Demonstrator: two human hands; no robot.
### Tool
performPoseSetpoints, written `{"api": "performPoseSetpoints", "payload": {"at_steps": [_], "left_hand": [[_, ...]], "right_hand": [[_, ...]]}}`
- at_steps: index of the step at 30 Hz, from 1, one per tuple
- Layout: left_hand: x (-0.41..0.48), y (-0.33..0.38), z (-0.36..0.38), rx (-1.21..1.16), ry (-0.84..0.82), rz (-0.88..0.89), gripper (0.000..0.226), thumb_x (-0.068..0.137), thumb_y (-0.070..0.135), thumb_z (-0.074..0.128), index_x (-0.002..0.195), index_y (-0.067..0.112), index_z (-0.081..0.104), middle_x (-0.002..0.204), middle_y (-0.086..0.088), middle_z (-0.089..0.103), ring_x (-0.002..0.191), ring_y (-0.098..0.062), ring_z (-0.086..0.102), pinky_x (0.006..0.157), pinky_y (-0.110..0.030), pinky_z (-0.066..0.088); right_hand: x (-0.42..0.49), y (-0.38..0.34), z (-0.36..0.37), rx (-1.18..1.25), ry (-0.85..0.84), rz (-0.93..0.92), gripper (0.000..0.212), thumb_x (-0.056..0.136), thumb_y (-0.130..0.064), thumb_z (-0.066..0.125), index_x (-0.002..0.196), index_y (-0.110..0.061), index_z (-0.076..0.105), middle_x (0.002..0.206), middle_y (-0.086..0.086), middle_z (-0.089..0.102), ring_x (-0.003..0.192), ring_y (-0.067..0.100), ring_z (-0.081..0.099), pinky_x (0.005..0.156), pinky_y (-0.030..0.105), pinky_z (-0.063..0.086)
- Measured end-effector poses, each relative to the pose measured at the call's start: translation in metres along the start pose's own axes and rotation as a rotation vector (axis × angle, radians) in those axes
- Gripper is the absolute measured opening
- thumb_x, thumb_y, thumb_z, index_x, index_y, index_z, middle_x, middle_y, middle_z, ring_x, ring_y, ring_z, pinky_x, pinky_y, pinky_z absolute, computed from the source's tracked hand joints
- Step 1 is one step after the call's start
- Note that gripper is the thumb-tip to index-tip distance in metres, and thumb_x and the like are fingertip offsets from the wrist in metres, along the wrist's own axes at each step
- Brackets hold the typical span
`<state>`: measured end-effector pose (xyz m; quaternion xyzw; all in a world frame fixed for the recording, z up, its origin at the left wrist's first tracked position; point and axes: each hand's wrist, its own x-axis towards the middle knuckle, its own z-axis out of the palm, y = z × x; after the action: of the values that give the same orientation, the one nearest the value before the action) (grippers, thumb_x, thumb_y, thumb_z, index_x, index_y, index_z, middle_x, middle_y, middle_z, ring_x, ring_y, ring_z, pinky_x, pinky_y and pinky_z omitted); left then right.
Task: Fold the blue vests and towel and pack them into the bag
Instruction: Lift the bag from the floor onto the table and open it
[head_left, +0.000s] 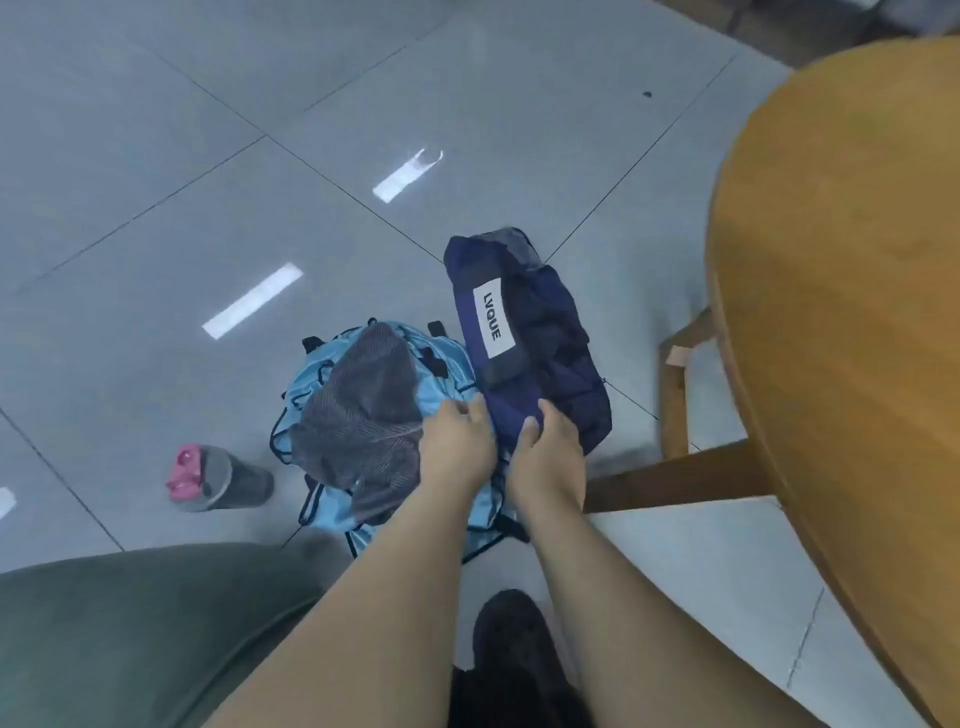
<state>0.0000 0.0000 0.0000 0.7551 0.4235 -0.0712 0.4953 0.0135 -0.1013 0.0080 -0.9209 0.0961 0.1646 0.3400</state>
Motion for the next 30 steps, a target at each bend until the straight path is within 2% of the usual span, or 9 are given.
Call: {"api": "performPoseSetpoints", "payload": {"at_steps": [8, 13, 16, 18, 21, 23, 25, 27, 30], "left_hand": [[0.034, 0.015, 0.027, 0.083, -0.064, 0.168, 0.041, 0.109, 0.03, 0.039, 0.148, 0.028, 0.051, 0.148, -0.007, 0.047, 0.132, -0.032, 0.048, 0.109, -0.049, 0.043], [0.052, 0.015, 0.036, 0.085, -0.076, 0.093, 0.045, 0.108, 0.027, 0.041, 0.151, 0.033, 0.048, 0.159, -0.006, 0.038, 0.142, -0.032, 0.039, 0.115, -0.051, 0.038], [0.054, 0.012, 0.037, 0.058, -0.14, 0.086, 0.051, 0.106, 0.027, 0.042, 0.156, 0.038, 0.042, 0.169, -0.003, 0.027, 0.152, -0.03, 0.027, 0.122, -0.051, 0.03], [0.062, 0.01, 0.039, 0.067, -0.146, 0.089, 0.057, 0.103, 0.026, 0.042, 0.159, 0.039, 0.038, 0.172, -0.002, 0.021, 0.157, -0.028, 0.021, 0.124, -0.052, 0.026], [0.07, 0.004, 0.042, -0.001, -0.159, 0.1, 0.061, 0.1, 0.025, 0.041, 0.16, 0.033, 0.037, 0.17, -0.003, 0.027, 0.156, -0.026, 0.024, 0.125, -0.051, 0.027], [0.074, 0.006, 0.042, -0.14, -0.135, 0.072, 0.053, 0.098, 0.029, 0.042, 0.151, 0.03, 0.046, 0.154, -0.001, 0.05, 0.143, -0.026, 0.046, 0.115, -0.048, 0.04], [0.075, 0.014, 0.039, -0.211, -0.087, -0.004, 0.041, 0.103, 0.036, 0.044, 0.143, 0.029, 0.05, 0.137, 0.005, 0.063, 0.126, -0.025, 0.059, 0.103, -0.043, 0.047], [0.074, 0.022, 0.032, -0.215, -0.077, -0.077, 0.054, 0.105, 0.05, 0.045, 0.153, 0.026, 0.042, 0.138, 0.006, 0.063, 0.129, -0.026, 0.059, 0.106, -0.045, 0.046], [0.072, 0.028, 0.025, -0.203, -0.107, -0.127, 0.076, 0.098, 0.067, 0.05, 0.158, 0.022, 0.035, 0.139, 0.0, 0.062, 0.132, -0.029, 0.055, 0.109, -0.045, 0.044]], "right_hand": [[0.06, 0.018, 0.016, -0.438, -0.15, -0.065, 0.053, 0.111, -0.025, 0.037, 0.163, -0.027, 0.027, 0.174, -0.002, 0.007, 0.159, 0.021, 0.009, 0.123, 0.039, 0.026], [0.11, -0.007, 0.025, -0.501, -0.224, 0.032, 0.058, 0.106, -0.024, 0.044, 0.162, -0.028, 0.033, 0.175, -0.001, -0.002, 0.16, 0.026, -0.002, 0.126, 0.045, 0.021], [0.134, -0.011, 0.037, -0.56, -0.274, 0.106, 0.057, 0.103, -0.032, 0.049, 0.159, -0.026, 0.038, 0.175, -0.003, 0.0, 0.16, 0.029, -0.004, 0.126, 0.049, 0.021], [0.143, -0.009, 0.044, -0.554, -0.264, 0.128, 0.056, 0.1, -0.033, 0.052, 0.154, -0.021, 0.046, 0.172, 0.001, 0.018, 0.159, 0.03, 0.008, 0.125, 0.05, 0.024], [0.14, -0.003, 0.05, -0.595, -0.102, 0.049, 0.042, 0.097, -0.029, 0.055, 0.136, -0.014, 0.062, 0.147, 0.009, 0.052, 0.139, 0.03, 0.045, 0.115, 0.045, 0.038], [0.128, -0.002, 0.047, -0.582, 0.111, -0.034, 0.032, 0.101, -0.027, 0.054, 0.127, -0.019, 0.07, 0.131, 0.008, 0.065, 0.118, 0.028, 0.06, 0.103, 0.043, 0.048], [0.112, -0.004, 0.038, -0.462, 0.313, -0.109, 0.021, 0.1, -0.031, 0.062, 0.112, -0.027, 0.078, 0.112, 0.001, 0.072, 0.098, 0.022, 0.065, 0.086, 0.042, 0.056], [0.097, -0.01, 0.027, -0.348, 0.417, -0.147, 0.011, 0.095, -0.032, 0.07, 0.103, -0.032, 0.077, 0.101, -0.006, 0.072, 0.091, 0.017, 0.063, 0.075, 0.04, 0.057], [0.079, -0.025, 0.016, -0.19, 0.433, -0.155, 0.029, 0.091, -0.024, 0.075, 0.116, -0.034, 0.065, 0.097, -0.01, 0.067, 0.085, 0.014, 0.062, 0.06, 0.026, 0.048]]}}
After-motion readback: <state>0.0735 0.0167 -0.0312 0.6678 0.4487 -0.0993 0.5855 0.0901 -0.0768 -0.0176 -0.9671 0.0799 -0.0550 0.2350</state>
